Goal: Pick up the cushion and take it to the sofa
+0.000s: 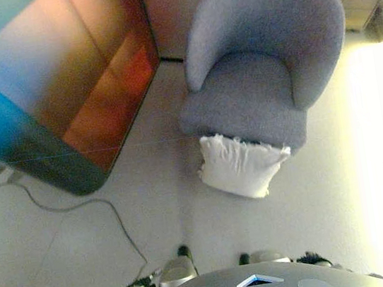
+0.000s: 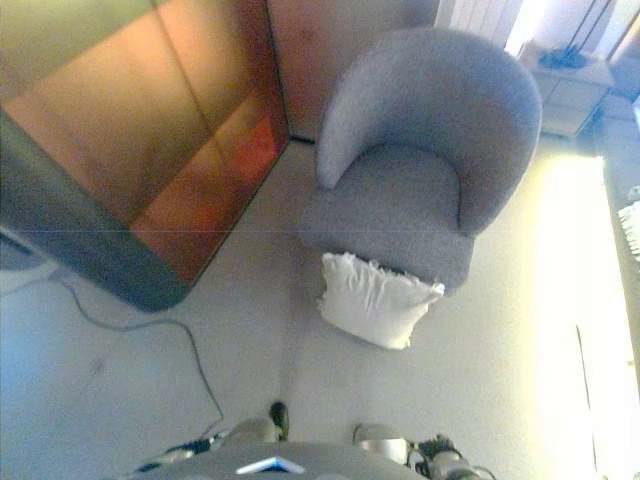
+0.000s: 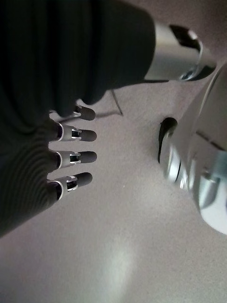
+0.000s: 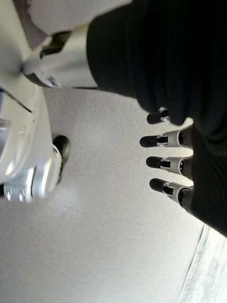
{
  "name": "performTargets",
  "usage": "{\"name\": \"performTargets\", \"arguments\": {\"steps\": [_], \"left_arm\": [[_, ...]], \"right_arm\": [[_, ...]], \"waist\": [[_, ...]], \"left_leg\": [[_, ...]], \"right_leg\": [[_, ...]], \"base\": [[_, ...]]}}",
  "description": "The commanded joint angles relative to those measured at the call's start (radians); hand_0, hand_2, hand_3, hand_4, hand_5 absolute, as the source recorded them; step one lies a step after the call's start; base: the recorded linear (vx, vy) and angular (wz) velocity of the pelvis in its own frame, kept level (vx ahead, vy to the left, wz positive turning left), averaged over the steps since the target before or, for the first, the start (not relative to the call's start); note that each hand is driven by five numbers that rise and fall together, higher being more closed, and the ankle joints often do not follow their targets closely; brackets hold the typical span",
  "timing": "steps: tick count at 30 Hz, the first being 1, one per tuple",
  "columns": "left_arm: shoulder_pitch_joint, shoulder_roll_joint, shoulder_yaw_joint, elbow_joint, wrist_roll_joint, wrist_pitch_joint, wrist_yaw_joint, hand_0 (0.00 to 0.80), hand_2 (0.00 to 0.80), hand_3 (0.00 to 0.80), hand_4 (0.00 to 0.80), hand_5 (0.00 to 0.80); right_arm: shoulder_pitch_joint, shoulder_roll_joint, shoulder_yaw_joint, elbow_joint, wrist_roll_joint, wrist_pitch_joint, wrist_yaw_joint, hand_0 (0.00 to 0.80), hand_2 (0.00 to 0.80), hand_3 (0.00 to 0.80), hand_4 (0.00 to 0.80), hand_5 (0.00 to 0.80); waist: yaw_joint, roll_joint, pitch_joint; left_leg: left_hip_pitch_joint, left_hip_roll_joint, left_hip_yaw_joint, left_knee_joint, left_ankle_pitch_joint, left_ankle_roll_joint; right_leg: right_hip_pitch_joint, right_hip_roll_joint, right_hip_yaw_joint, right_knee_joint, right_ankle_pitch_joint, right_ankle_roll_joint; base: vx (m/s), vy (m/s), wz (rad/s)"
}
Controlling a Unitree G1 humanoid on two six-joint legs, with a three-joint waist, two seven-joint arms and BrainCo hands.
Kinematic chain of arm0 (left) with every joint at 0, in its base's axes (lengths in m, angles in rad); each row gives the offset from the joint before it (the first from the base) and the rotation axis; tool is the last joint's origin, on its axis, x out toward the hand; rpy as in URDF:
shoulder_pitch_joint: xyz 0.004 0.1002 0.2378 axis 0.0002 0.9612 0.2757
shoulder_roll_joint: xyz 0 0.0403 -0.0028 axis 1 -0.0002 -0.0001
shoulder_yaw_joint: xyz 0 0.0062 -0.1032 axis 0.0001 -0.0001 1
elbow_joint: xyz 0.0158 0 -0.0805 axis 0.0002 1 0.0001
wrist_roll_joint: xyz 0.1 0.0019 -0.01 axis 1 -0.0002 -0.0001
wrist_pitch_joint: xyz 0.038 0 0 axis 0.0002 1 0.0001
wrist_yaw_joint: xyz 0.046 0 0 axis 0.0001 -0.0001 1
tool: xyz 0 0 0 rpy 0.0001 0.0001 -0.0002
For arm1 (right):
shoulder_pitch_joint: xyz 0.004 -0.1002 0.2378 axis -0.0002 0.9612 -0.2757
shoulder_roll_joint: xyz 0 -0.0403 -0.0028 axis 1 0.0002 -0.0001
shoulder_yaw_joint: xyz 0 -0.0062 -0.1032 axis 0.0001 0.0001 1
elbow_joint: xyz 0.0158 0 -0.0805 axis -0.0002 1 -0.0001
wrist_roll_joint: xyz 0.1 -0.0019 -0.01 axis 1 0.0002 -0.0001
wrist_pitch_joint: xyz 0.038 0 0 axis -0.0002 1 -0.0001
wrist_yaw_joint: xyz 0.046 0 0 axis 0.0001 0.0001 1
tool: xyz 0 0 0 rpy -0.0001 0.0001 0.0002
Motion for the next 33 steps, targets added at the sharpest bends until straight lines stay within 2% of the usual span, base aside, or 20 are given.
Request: {"name": "performTargets", "arguments": {"steps": [1, 3, 6, 8, 9, 12, 14, 15, 17, 20, 22, 23, 25, 26, 27, 28, 29, 30, 31, 33], "left_arm": [[0.016, -0.05, -0.02, -0.007, -0.037, -0.002, -0.01, 0.0, 0.0, 0.0, 0.0, 0.0], [0.024, -0.052, -0.013, -0.009, -0.038, -0.014, -0.01, 0.0, 0.0, 0.0, 0.0, 0.0], [0.036, -0.051, -0.017, -0.015, -0.03, -0.018, -0.01, 0.0, 0.0, 0.0, 0.0, 0.0], [0.057, -0.054, -0.021, -0.011, -0.018, -0.026, -0.017, 0.0, 0.0, 0.0, 0.0, 0.0], [0.065, -0.055, -0.023, -0.01, -0.018, -0.027, -0.02, 0.0, 0.0, 0.0, 0.0, 0.0], [0.095, -0.061, -0.016, -0.01, -0.029, -0.03, -0.025, 0.0, 0.0, 0.0, 0.0, 0.0], [0.106, -0.064, -0.007, -0.008, -0.034, -0.031, -0.03, 0.0, 0.0, 0.0, 0.0, 0.0], [0.107, -0.066, -0.002, -0.006, -0.033, -0.029, -0.033, 0.0, 0.0, 0.0, 0.0, 0.0], [0.098, -0.056, 0.003, 0.001, -0.017, -0.021, -0.038, 0.0, 0.0, 0.0, 0.0, 0.0], [0.089, -0.036, 0.011, 0.015, 0.01, -0.028, -0.048, 0.0, 0.0, 0.0, 0.0, 0.0], [0.081, -0.027, 0.021, 0.008, 0.001, -0.025, -0.047, 0.0, 0.0, 0.0, 0.0, 0.0], [0.074, -0.021, 0.023, 0.002, 0.005, -0.019, -0.044, 0.0, 0.0, 0.0, 0.0, 0.0], [0.057, -0.008, 0.021, -0.002, 0.003, -0.013, -0.03, 0.0, 0.0, 0.0, 0.0, 0.0], [0.048, -0.005, 0.018, -0.006, 0.006, -0.01, -0.019, 0.0, 0.0, 0.0, 0.0, 0.0], [0.041, -0.002, 0.017, -0.011, 0.005, -0.006, -0.007, 0.0, 0.0, 0.0, 0.0, 0.0], [0.034, -0.001, 0.015, -0.014, -0.001, -0.004, 0.001, 0.0, 0.0, 0.0, 0.0, 0.0], [0.011, 0.003, 0.003, -0.02, -0.033, 0.001, 0.011, 0.0, 0.0, 0.0, 0.0, 0.0], [-0.011, 0.005, -0.004, -0.025, -0.054, 0.007, 0.015, 0.0, 0.0, 0.0, 0.0, 0.0], [-0.035, 0.002, -0.011, -0.033, -0.078, 0.009, 0.023, 0.0, 0.0, 0.0, 0.0, 0.0], [-0.07, -0.003, -0.016, -0.046, -0.116, 0.004, 0.032, 0.0, 0.0, 0.0, 0.0, 0.0]], "right_arm": [[0.003, -0.033, 0.01, -0.006, 0.006, 0.002, -0.011, 0.0, 0.0, 0.0, 0.0, 0.0], [-0.001, -0.031, 0.009, -0.001, -0.001, -0.005, -0.011, 0.0, 0.0, 0.0, 0.0, 0.0], [-0.003, -0.028, 0.007, 0.003, 0.009, -0.008, -0.024, 0.0, 0.0, 0.0, 0.0, 0.0], [0.008, -0.024, 0.005, 0.002, 0.015, -0.014, -0.029, 0.0, 0.0, 0.0, 0.0, 0.0], [0.012, -0.021, 0.005, 0.004, 0.009, -0.014, -0.028, 0.0, 0.0, 0.0, 0.0, 0.0], [0.028, -0.014, 0.019, 0.006, -0.016, 0.006, -0.027, 0.0, 0.0, 0.0, 0.0, 0.0], [0.039, -0.011, 0.025, 0.006, -0.021, 0.015, -0.033, 0.0, 0.0, 0.0, 0.0, 0.0], [0.038, -0.009, 0.025, 0.011, -0.015, 0.017, -0.04, 0.0, 0.0, 0.0, 0.0, 0.0], [0.045, -0.003, 0.011, 0.021, 0.006, 0.008, -0.053, 0.0, 0.0, 0.0, 0.0, 0.0], [0.068, 0.014, -0.004, 0.028, 0.007, -0.02, -0.05, 0.0, 0.0, 0.0, 0.0, 0.0], [0.077, 0.034, -0.008, 0.019, -0.019, -0.022, -0.058, 0.0, 0.0, 0.0, 0.0, 0.0], [0.08, 0.043, -0.004, 0.01, -0.029, -0.037, -0.061, 0.0, 0.0, 0.0, 0.0, 0.0], [0.081, 0.057, 0.005, -0.014, -0.045, -0.053, -0.075, 0.0, 0.0, 0.0, 0.0, 0.0], [0.08, 0.059, 0.009, -0.031, -0.039, -0.066, -0.088, 0.0, 0.0, 0.0, 0.0, 0.0], [0.076, 0.061, 0.014, -0.047, -0.034, -0.079, -0.091, 0.0, 0.0, 0.0, 0.0, 0.0], [0.072, 0.062, 0.019, -0.059, -0.03, -0.089, -0.093, 0.0, 0.0, 0.0, 0.0, 0.0], [0.063, 0.063, 0.042, -0.086, -0.048, -0.091, -0.103, 0.0, 0.0, 0.0, 0.0, 0.0], [0.054, 0.063, 0.062, -0.106, -0.069, -0.089, -0.114, 0.0, 0.0, 0.0, 0.0, 0.0], [0.041, 0.063, 0.086, -0.125, -0.078, -0.09, -0.124, 0.0, 0.0, 0.0, 0.0, 0.0], [0.014, 0.058, 0.11, -0.142, -0.054, -0.117, -0.136, 0.0, 0.0, 0.0, 0.0, 0.0]], "waist": [[0.029, -0.01, 0.026], [0.058, 0.009, 0.043], [0.085, 0.033, 0.043], [0.109, 0.052, 0.031], [0.115, 0.052, 0.029], [0.135, 0.057, 0.012], [0.139, 0.06, 0.01], [0.138, 0.058, 0.009], [0.129, 0.058, 0.007], [0.125, 0.046, -0.007], [0.125, 0.021, -0.031], [0.127, 0.01, -0.044], [0.127, 0.002, -0.063], [0.123, 0.012, -0.066], [0.113, 0.014, -0.061], [0.108, 0.023, -0.06], [0.091, 0.038, -0.047], [0.081, 0.041, -0.034], [0.075, 0.051, -0.018], [0.062, 0.069, 0.02]], "left_leg": [[-0.079, -0.027, 0.031, 0.336, -0.224, 0.158], [-0.116, -0.046, 0.022, 0.232, -0.167, 0.138], [-0.118, -0.035, 0.041, 0.004, -0.103, 0.118], [-0.118, -0.025, 0.018, -0.192, -0.038, 0.099], [-0.107, -0.026, 0.005, -0.242, -0.023, 0.097], [-0.141, -0.012, -0.049, -0.316, -0.022, 0.081], [-0.135, 0.009, -0.064, -0.316, -0.02, 0.083], [-0.122, 0.02, -0.056, -0.316, -0.034, 0.09], [-0.12, 0.042, -0.007, -0.288, -0.036, 0.093], [-0.143, 0.026, -0.011, -0.193, -0.049, 0.112], [-0.151, -0.008, -0.002, -0.138, -0.087, 0.151], [-0.152, -0.028, 0.006, -0.122, -0.109, 0.173], [-0.127, -0.056, 0.006, -0.13, -0.138, 0.204], [-0.108, -0.059, 0.006, -0.134, -0.153, 0.214], [-0.08, -0.068, 0.01, -0.14, -0.166, 0.219], [-0.065, -0.064, 0.014, -0.144, -0.172, 0.219], [-0.042, -0.054, 0.023, -0.155, -0.175, 0.217], [-0.031, -0.054, 0.032, -0.161, -0.175, 0.21], [-0.017, -0.047, 0.045, -0.167, -0.176, 0.2], [0.004, -0.028, 0.072, -0.186, -0.184, 0.18]], "right_leg": [[0.037, 0.007, 0.001, -0.068, 0.062, -0.004], [0.09, 0.036, 0.021, -0.081, 0.028, 0.001], [0.165, 0.068, 0.037, -0.109, -0.008, 0.009], [0.245, 0.09, 0.073, -0.135, -0.045, 0.015], [0.273, 0.089, 0.092, -0.142, -0.059, 0.017], [0.335, 0.091, 0.153, -0.145, -0.115, 0.024], [0.351, 0.085, 0.173, -0.129, -0.146, 0.028], [0.348, 0.072, 0.172, -0.117, -0.149, 0.034], [0.342, 0.05, 0.144, -0.084, -0.162, 0.044], [0.346, 0.021, 0.126, -0.005, -0.165, 0.058], [0.334, -0.011, 0.115, 0.06, -0.08, 0.101], [0.317, -0.031, 0.102, 0.11, -0.012, 0.129], [0.236, -0.075, 0.059, 0.27, 0.104, 0.175], [0.173, -0.088, 0.043, 0.346, 0.152, 0.177], [0.093, -0.106, 0.025, 0.392, 0.172, 0.174], [0.043, -0.105, 0.014, 0.394, 0.177, 0.169], [-0.039, -0.094, -0.012, 0.379, 0.124, 0.152], [-0.08, -0.092, -0.049, 0.33, 0.081, 0.144], [-0.134, -0.102, -0.096, 0.251, 0.069, 0.136], [-0.224, -0.128, -0.146, 0.154, 0.095, 0.126]], "base": [[0.15, 0.002, -0.18], [0.226, 0.011, 0.03], [0.333, 0.032, -0.01], [0.498, 0.078, 0.09], [0.498, 0.103, -0.14], [0.507, 0.122, -0.57], [0.501, 0.163, -0.73], [0.515, 0.212, -0.66], [0.495, 0.216, -0.63], [0.535, 0.199, -0.31], [0.498, 0.196, -0.11], [0.449, 0.191, -0.03], [0.423, 0.203, -0.17], [0.371, 0.202, -0.19], [0.319, 0.173, -0.12], [0.247, 0.133, -0.25], [0.161, 0.072, -0.32], [0.105, 0.035, -0.35], [-0.004, -0.001, -0.3], [-0.083, -0.004, -0.49]]}}
